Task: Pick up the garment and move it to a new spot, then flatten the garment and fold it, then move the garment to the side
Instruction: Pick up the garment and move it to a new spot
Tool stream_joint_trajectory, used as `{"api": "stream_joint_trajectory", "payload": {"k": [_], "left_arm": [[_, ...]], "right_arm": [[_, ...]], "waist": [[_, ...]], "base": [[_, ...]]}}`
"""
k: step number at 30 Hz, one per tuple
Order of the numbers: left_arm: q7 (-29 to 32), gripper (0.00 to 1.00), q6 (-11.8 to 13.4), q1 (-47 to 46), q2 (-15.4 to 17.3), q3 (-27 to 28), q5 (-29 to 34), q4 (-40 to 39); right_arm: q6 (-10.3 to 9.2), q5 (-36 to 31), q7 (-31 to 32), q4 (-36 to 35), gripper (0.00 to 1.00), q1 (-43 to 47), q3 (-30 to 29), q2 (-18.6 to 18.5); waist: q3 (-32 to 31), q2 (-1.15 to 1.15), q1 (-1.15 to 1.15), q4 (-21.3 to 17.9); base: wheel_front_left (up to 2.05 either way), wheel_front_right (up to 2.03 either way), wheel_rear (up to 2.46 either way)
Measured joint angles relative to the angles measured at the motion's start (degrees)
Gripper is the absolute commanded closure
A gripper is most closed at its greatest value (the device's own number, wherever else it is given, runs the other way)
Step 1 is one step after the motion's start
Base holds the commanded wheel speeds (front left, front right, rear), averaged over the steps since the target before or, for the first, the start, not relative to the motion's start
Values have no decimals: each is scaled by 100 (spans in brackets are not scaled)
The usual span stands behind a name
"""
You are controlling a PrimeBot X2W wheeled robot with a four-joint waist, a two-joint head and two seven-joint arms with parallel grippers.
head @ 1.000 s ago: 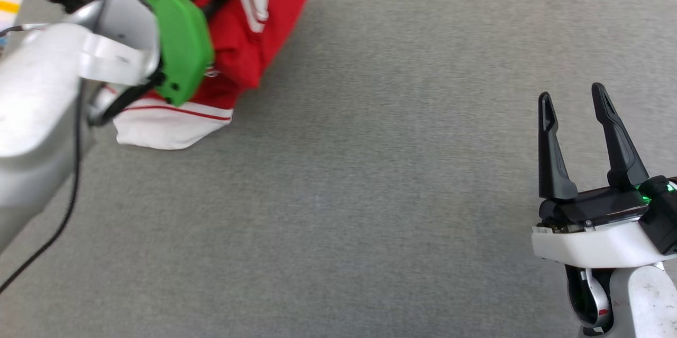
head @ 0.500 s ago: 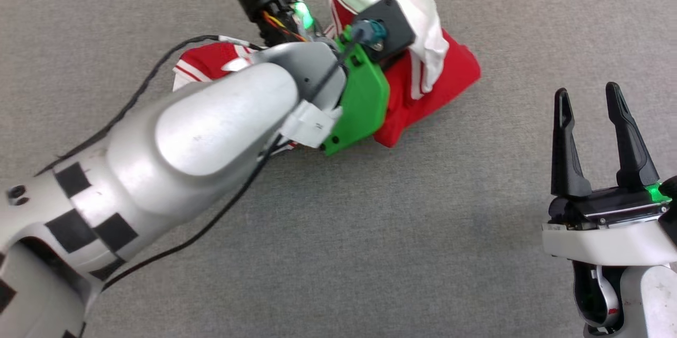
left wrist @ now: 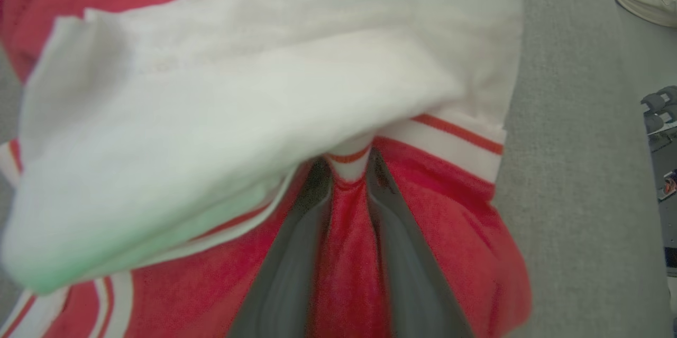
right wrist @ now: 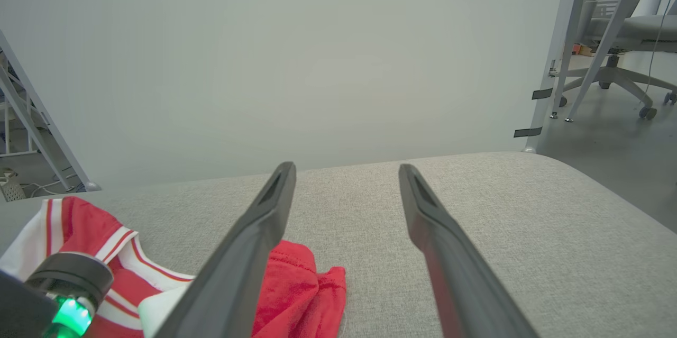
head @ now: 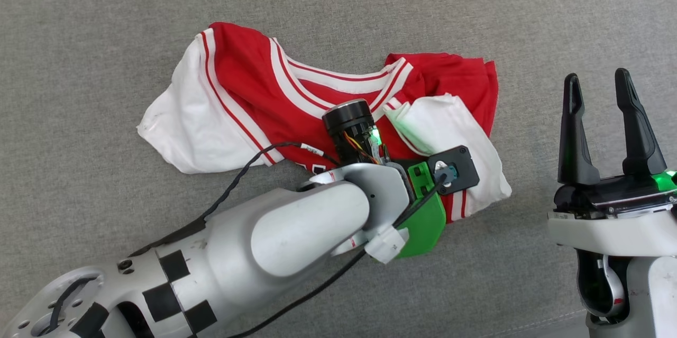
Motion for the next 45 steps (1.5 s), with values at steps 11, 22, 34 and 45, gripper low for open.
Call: {"api": "stream_joint_trajectory", "payload": {"k": [11, 22, 34, 45], "left_arm": [[-2625, 0, 178, -275, -130, 304, 52, 1054], [-3712, 0, 1512, 756, 513, 1290, -116, 646], [-3763, 0, 2937, 3268, 1159, 3496, 497, -954], [-3763, 0, 2716, 5044, 441, 5113, 1333, -1323]], "right_arm": [[0, -196, 1, 23, 0, 229, -142, 1], [0, -322, 0, 40, 0, 614, -147, 3], [0, -631, 0, 123, 0, 971, -314, 2], [0, -859, 0, 515, 0, 1293, -427, 3]], "waist": [[-536, 0, 0, 275], [-1269, 0, 0, 799], [-1848, 0, 0, 1343], [-2234, 0, 0, 1639]], "base": [[0, 0, 0], [0, 0, 0], [0, 0, 0], [0, 0, 0]]}}
